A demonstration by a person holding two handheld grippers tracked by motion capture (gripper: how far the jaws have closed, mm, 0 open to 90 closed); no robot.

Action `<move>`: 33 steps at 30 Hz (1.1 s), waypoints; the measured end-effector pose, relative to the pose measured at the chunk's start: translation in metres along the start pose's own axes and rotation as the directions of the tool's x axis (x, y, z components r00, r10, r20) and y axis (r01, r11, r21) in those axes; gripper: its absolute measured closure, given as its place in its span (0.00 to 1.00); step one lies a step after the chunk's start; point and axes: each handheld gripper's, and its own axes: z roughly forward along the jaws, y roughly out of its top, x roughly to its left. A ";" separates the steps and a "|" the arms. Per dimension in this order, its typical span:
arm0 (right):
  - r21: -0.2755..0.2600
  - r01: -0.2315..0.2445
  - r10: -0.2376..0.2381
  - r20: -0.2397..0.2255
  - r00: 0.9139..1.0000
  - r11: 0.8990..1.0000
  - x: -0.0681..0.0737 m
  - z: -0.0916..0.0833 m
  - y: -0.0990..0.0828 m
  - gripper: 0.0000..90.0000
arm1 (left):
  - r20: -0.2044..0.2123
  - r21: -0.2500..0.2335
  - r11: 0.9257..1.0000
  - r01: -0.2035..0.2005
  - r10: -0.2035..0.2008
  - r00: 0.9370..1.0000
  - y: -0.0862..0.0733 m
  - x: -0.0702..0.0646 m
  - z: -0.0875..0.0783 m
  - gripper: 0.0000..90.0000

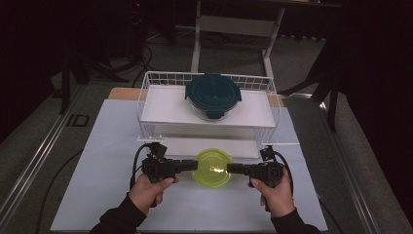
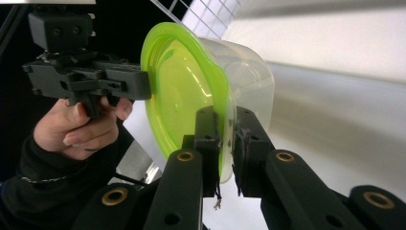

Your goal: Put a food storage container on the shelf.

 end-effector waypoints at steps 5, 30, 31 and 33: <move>-0.025 0.042 -0.041 0.012 0.999 0.999 0.016 -0.009 0.017 0.91 | -0.035 -0.023 0.999 -0.024 0.023 0.999 0.018 -0.016 -0.010 0.92; -0.134 0.104 -0.104 0.009 0.995 0.985 0.076 -0.052 0.133 0.90 | -0.064 -0.126 0.990 -0.070 0.062 0.996 0.133 -0.065 -0.051 0.92; -0.134 0.104 -0.104 0.009 0.995 0.985 0.076 -0.052 0.133 0.90 | -0.069 -0.128 0.990 -0.066 0.058 0.996 0.137 -0.065 -0.050 0.92; -0.131 0.100 -0.098 0.022 0.995 0.986 0.075 -0.051 0.141 0.90 | -0.084 -0.132 0.989 -0.061 0.050 0.995 0.144 -0.064 -0.049 0.92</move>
